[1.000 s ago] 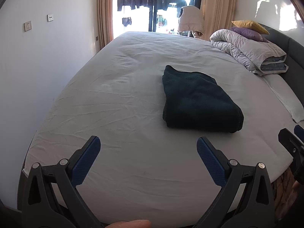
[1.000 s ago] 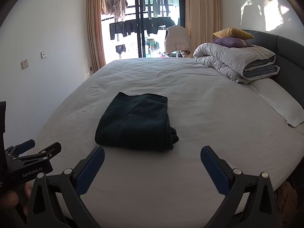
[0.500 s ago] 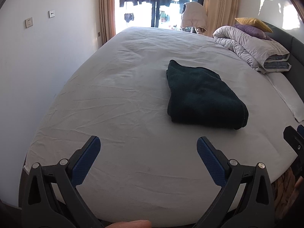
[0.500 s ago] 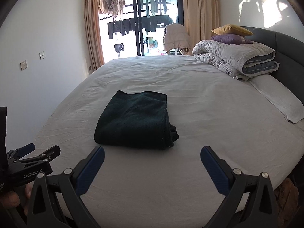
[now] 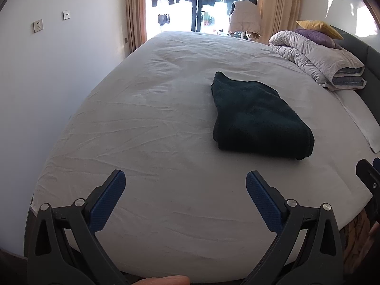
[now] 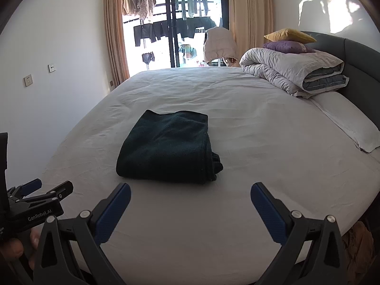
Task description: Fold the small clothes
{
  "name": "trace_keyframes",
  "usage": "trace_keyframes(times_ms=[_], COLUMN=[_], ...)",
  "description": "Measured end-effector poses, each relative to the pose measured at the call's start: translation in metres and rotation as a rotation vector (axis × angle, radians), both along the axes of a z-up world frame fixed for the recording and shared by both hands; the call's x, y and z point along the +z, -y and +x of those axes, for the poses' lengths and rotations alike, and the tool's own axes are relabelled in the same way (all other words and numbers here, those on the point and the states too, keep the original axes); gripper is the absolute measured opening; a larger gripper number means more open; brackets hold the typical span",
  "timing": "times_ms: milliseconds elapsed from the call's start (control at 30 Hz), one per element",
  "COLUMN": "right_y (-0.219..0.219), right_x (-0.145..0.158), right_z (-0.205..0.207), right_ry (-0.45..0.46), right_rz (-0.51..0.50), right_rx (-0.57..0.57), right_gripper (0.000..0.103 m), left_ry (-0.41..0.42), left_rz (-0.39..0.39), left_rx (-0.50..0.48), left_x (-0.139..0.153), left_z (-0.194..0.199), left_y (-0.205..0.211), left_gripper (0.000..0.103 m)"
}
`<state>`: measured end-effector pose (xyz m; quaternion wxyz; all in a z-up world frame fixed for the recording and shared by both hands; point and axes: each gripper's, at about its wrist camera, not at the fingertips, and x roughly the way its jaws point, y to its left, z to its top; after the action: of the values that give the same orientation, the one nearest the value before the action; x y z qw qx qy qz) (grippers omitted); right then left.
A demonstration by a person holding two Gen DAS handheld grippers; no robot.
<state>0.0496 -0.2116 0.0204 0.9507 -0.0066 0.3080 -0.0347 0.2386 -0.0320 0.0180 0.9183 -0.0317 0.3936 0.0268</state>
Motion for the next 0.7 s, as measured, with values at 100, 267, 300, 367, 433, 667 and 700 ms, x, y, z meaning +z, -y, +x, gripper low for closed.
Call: trace_keyframes(times_ms=[100,267,300,367,433,667,700], right_y=[0.0005,0.0011,0.001,0.001,0.0011,0.001,0.001], right_x=[-0.0027,-0.0037,-0.004,-0.0035,-0.0041,-0.003,-0.0032], right_z=[0.0,0.0003,0.0001,0.0002,-0.0001,0.0001,-0.0001], right_ry=[-0.004,-0.006,-0.006,-0.006,-0.006,-0.007,-0.007], right_rz=[0.0,0.0,-0.001,-0.001,0.0,-0.001,-0.001], right_rx=[0.0,0.001,0.002,0.001,0.001,0.001,0.001], right_gripper=[0.103,0.103,0.103,0.103,0.103,0.103,0.103], left_ry=[-0.002,-0.002,-0.002,-0.003,-0.005,-0.008,-0.008], left_rz=[0.0,0.001,0.002,0.002,0.0,0.0,-0.001], left_rx=[0.002,0.003,0.003,0.004,0.005,0.011,0.011], left_x=[-0.0006,-0.0019,-0.002,-0.0023,-0.0029,-0.0044,-0.0044], left_z=[0.0006,0.0003,0.0006,0.0008,0.0011,-0.0013,-0.0016], left_y=[-0.0005,-0.002,-0.002,-0.0025,-0.0034,-0.005,-0.0054], left_gripper=[0.103,0.103,0.103,0.103,0.103,0.103,0.103])
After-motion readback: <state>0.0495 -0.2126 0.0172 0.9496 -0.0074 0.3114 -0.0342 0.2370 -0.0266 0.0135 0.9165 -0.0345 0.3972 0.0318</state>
